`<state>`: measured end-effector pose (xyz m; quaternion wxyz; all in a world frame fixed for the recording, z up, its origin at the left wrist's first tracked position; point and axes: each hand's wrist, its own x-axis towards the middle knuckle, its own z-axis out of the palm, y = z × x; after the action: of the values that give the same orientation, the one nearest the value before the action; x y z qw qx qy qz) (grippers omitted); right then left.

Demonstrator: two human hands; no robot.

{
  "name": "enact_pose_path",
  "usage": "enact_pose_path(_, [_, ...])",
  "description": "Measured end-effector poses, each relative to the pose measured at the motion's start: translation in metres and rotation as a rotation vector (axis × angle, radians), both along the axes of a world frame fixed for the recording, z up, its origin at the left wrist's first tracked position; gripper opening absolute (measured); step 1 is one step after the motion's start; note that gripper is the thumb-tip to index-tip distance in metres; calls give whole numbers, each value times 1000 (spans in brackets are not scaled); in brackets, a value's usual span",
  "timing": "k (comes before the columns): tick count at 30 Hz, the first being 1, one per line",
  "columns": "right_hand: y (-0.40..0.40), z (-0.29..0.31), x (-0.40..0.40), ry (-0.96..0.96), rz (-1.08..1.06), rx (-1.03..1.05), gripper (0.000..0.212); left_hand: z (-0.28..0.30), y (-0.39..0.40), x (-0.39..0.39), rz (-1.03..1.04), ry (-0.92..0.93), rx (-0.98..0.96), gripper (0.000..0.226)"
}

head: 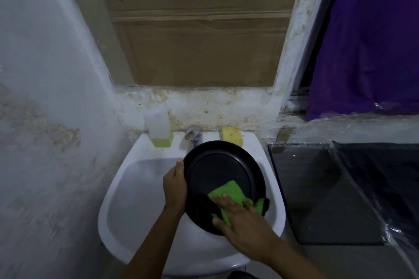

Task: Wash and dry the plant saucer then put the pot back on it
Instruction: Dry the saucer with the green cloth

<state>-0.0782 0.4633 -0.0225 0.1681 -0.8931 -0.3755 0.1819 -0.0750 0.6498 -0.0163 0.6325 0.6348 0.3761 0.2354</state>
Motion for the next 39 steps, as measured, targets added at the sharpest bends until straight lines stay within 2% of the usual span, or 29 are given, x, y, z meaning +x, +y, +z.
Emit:
enact_pose_path(4, [3, -1, 27, -151, -254, -69, 55, 1, -20, 2, -57, -32, -9, 49])
enact_pose_path(7, [24, 9, 51, -69, -405, -33, 59, 2, -28, 4, -91, -51, -28, 48])
enact_pose_path(9, [42, 15, 54, -36, -344, 10, 60, 5, -27, 7, -97, -64, -37, 46])
enact_pose_path(13, [60, 24, 27, -86, -26, 44, 61, 15, -6, 13, -60, -54, -30, 41])
enact_pose_path(18, [19, 20, 6, 69, 136, 54, 60, 19, 28, 5, 11, 1, -11, 45])
enact_pose_path(20, [10, 17, 6, -33, 67, 36, 56, 20, 23, 4, 8, 10, -20, 46])
enact_pose_path(22, [18, 16, 14, -197, -93, -12, 53, 20, 15, 3, 3, -3, -75, 45])
enact_pose_path(25, [43, 23, 37, -197, -333, -25, 54, 19, -1, 2, -49, -38, -142, 40])
enact_pose_path(27, [58, 27, 48, -184, -260, 1, 55, 17, -5, 2, -72, -49, -182, 39])
enact_pose_path(30, [77, 25, 44, -255, 57, 63, 57, 19, 9, 5, -39, -37, -298, 37])
enact_pose_path(32, [85, 22, 48, -273, 147, 96, 57, 19, 21, 5, -18, -24, -260, 36])
enact_pose_path(34, [90, 23, 64, -327, 136, 104, 54, 16, 24, 1, 19, -29, -154, 37])
enact_pose_path(36, [89, 26, 81, -349, 30, 83, 53, 16, 22, -2, 35, -46, -97, 41])
enact_pose_path(39, [80, 20, 91, -273, -150, 50, 56, 18, 19, -1, 39, -109, 5, 49])
